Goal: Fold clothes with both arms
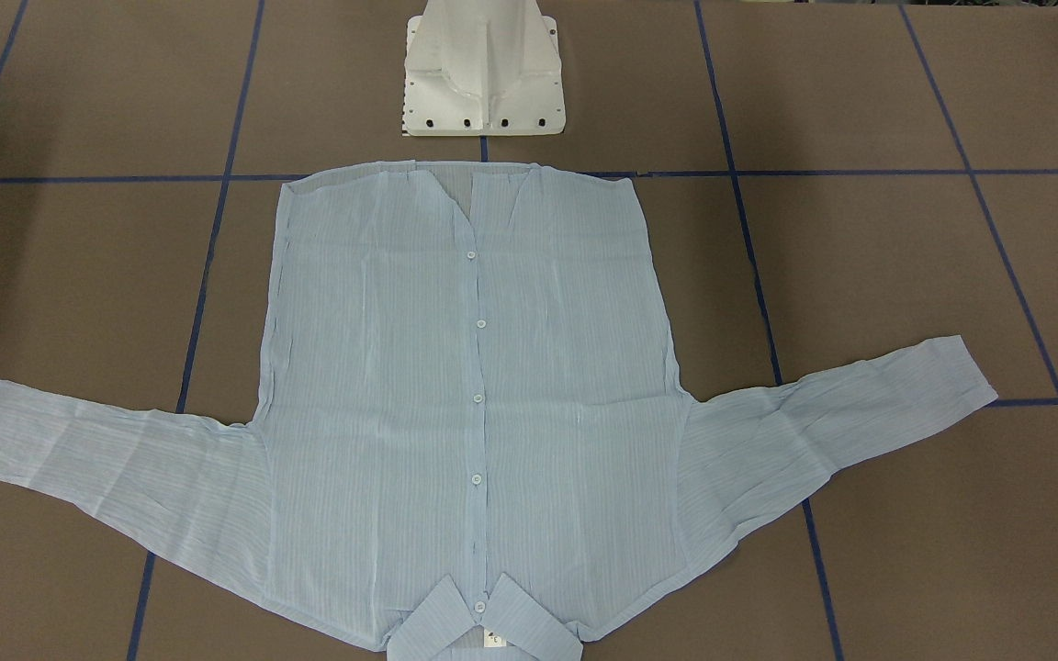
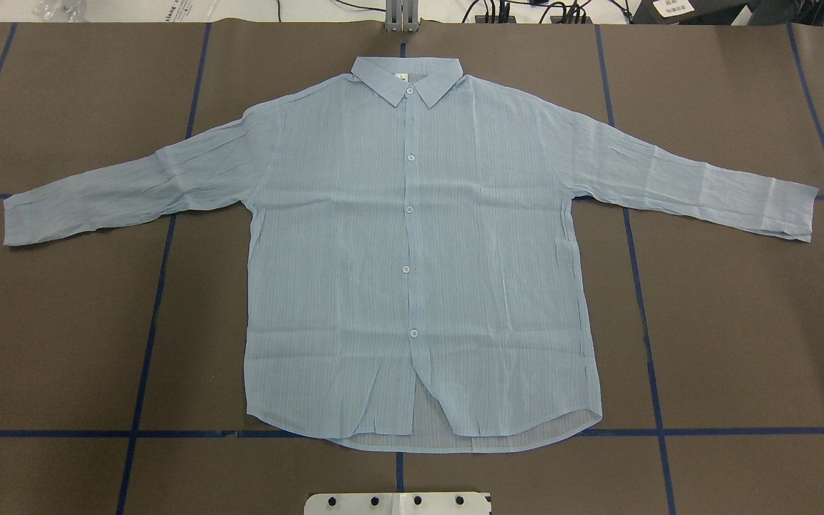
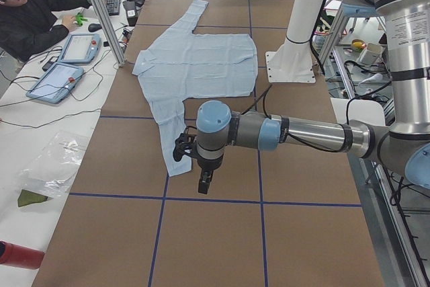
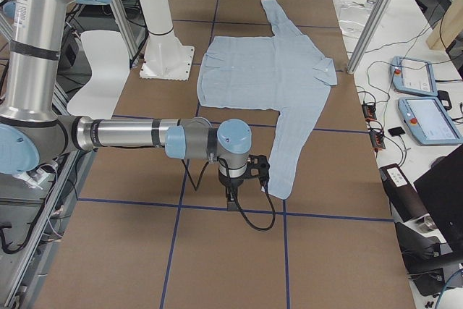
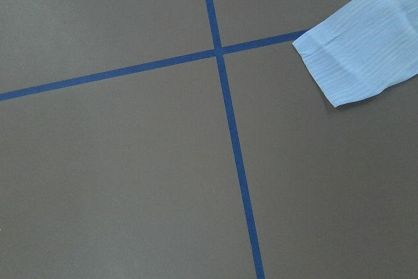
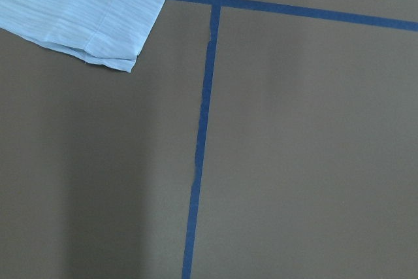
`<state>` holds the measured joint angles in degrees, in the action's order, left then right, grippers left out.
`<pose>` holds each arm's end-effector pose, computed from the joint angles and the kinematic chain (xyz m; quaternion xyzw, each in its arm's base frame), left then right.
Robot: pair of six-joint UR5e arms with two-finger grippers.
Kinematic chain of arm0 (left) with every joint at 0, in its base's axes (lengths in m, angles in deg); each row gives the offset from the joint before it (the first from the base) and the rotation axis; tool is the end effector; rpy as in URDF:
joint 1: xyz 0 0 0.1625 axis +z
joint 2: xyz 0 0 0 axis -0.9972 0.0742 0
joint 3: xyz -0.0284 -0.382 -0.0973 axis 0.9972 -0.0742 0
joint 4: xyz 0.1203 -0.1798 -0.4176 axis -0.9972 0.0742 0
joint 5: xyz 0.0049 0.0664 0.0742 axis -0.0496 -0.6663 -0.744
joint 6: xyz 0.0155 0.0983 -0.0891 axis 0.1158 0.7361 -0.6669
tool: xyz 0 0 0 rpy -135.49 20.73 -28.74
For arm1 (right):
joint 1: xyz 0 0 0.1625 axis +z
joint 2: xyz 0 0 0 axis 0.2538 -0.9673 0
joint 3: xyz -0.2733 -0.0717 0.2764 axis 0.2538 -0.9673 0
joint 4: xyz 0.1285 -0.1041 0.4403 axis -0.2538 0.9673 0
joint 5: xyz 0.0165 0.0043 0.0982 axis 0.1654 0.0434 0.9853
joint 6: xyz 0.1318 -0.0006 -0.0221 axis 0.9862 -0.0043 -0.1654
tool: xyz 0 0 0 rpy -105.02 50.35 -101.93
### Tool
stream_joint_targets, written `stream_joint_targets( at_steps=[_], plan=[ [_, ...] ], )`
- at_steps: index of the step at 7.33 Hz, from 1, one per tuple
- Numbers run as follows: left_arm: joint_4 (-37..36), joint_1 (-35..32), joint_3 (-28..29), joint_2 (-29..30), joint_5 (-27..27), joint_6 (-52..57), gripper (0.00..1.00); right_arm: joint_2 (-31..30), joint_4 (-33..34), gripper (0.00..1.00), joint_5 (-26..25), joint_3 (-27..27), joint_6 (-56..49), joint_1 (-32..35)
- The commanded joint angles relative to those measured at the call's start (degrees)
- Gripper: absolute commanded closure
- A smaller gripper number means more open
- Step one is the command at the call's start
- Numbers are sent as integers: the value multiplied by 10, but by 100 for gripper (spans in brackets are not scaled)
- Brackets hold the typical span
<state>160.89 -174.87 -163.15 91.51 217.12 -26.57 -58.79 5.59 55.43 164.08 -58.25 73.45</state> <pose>-0.0391 -0.4733 0.5817 0.0733 0.3439 0.0699 0.9335 0.0314 -0.4612 0.6273 0.0066 -0.3476 -0.0506 0.9363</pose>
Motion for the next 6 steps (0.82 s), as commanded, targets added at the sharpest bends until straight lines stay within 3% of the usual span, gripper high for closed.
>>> stream_joint_targets(
  at_steps=[1,4,6],
  plan=[
    [1,0,-4,0,-1,2,0,1,0,0,-1,0,0,0],
    [69,0,-4,0,-1,2,0,9,-5,0,0,18,-3,-1],
    [105,0,-4,0,-3,3,0,10,-67,0,2,25,-1,-1]
  ],
)
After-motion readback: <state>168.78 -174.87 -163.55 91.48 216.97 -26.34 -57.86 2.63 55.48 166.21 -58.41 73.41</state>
